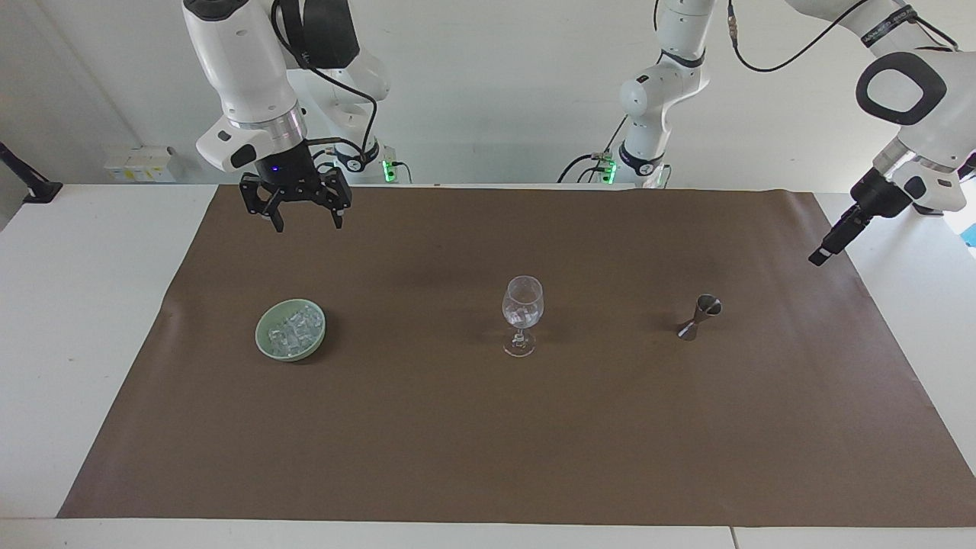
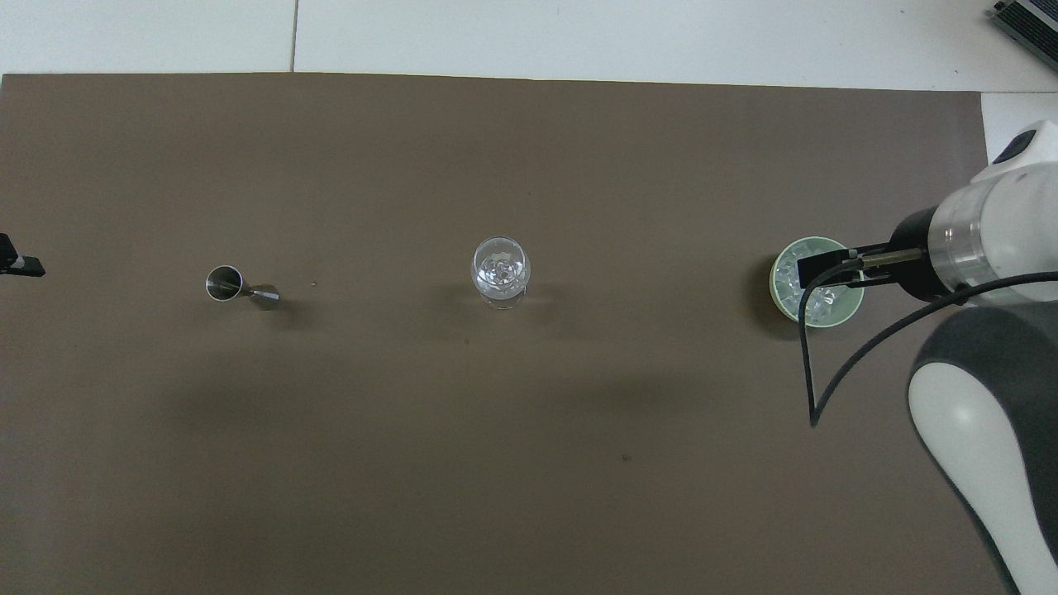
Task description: Pour wine and add ice with both arms
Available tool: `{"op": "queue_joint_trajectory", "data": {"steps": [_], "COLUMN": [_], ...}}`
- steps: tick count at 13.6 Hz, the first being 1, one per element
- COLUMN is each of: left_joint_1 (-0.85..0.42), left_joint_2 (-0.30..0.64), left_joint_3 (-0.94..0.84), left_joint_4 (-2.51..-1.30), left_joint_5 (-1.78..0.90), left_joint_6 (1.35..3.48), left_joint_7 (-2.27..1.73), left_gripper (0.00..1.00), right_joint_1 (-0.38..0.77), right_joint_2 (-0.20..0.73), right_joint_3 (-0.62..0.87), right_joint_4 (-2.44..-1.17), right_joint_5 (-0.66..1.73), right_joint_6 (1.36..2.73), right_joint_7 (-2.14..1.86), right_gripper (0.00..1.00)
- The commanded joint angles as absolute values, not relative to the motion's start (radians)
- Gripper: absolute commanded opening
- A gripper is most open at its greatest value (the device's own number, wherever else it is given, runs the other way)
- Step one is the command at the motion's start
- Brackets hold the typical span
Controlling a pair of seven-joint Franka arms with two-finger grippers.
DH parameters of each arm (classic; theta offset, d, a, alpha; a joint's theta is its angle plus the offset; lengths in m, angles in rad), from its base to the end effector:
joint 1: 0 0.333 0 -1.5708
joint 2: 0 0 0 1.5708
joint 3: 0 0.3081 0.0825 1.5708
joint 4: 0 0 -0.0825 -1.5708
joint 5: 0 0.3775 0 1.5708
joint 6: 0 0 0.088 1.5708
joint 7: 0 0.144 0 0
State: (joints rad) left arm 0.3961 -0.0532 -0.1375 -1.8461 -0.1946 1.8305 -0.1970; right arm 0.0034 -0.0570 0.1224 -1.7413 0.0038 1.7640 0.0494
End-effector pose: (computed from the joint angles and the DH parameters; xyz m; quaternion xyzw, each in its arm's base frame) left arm 0.5342 0.1168 0.5035 0.9645 0.2474 0.0213 0.0901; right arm 0.5439 0.0707 0.5477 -0.9985 -0.0379 -0.0396 0.0019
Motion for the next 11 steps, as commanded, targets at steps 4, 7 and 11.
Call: {"op": "queue_joint_trajectory", "data": {"steps": [4, 7, 11], "left_joint_1": [0.177, 0.072, 0.032], "left_joint_2": [-0.055, -0.048, -0.052], "left_joint_3": [-0.005, 0.038, 0.023], "left_joint_4": [-1.698, -1.632, -1.589], "left_joint_5": [-0.112, -0.058, -0.038], "left_joint_6": [1.674, 1.637, 1.583], "left_joint_7": [-0.029, -0.026, 0.052], "left_gripper": [1.00, 1.00, 1.00], "right_joint_1": [-0.003, -0.003, -0.003], "right_joint_2": [-0.060, -0.060, -0.060], "right_joint_3": [0.126, 0.126, 0.126], "right_joint_4": [-1.747, -1.747, -1.747], "right_joint_5": [0.026, 0.026, 0.026], "right_joint_6": [1.766, 1.766, 1.766], "right_joint_7": [0.029, 0.029, 0.029], "right_gripper": [1.00, 1.00, 1.00]}}
